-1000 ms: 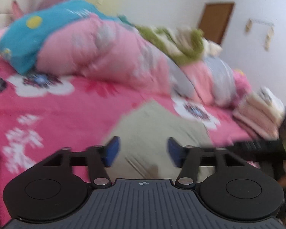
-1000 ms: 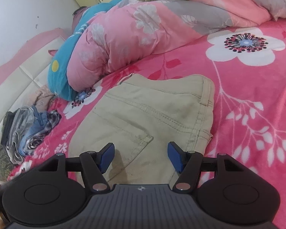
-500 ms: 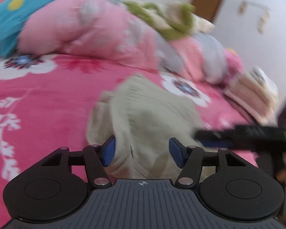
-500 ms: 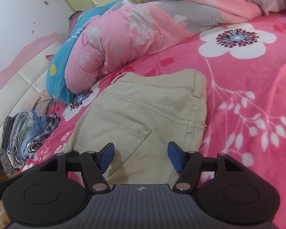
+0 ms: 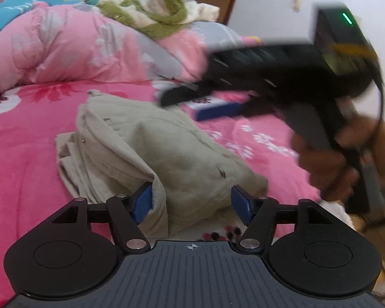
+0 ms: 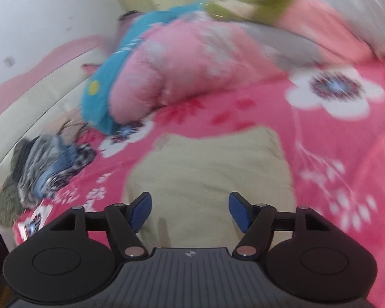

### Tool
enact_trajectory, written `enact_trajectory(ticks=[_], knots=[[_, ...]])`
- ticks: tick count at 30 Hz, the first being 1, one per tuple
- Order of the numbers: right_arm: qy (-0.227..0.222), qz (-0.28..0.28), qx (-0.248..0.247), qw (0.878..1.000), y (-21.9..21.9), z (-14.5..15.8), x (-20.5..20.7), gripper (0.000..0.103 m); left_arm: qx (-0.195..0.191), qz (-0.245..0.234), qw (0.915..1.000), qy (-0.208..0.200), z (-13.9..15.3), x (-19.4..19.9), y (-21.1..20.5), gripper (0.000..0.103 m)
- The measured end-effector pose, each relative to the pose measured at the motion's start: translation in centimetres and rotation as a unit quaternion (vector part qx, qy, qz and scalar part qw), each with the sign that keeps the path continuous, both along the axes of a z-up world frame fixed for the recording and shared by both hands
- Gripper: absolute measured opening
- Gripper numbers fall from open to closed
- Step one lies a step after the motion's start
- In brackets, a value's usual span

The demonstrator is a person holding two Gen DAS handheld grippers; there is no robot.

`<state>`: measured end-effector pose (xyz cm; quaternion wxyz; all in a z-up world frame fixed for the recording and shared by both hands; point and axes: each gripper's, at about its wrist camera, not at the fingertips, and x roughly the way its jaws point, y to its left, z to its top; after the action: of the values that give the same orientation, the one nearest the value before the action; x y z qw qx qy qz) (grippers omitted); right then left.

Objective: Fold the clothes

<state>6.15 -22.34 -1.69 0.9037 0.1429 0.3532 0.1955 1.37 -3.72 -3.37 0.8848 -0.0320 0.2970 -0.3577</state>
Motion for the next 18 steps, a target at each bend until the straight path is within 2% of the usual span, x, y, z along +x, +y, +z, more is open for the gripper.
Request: enact_trajectory(ticks=[5,8,12,16,18], knots=[[-0.029,0.048,-0.072,0.996,5.0,1.6,1.2,0.075,-0.027,-0.012,0.9995,0.011,-0.4,-0.1,0.7,0.066],[-0.046,0.050,-0.122,0.990,7.6,1.7,2.4,0.075,-0.042,-0.015,0.9988,0.019,-0.7,0.1,1.3,0.066],[-0.032,0.044,-0.157,0.986,8.8,1.0,4.9,0.072,-0.055,-0.016,0.9980,0.027,-1.1,0.4,1.8,0.066],[-0.005,0.064,-0.196,0.979,10.0,-0.8,6.1,0.068,-0.061,-0.010,0.9976,0.032,-1.5,0.5,2.2,0.066],[-0.002,0.075,-0.210,0.975,10.5,-1.4,6.0,0.059,-0.070,-0.005,0.9967,0.039,-1.6,0.7,2.6,0.066]])
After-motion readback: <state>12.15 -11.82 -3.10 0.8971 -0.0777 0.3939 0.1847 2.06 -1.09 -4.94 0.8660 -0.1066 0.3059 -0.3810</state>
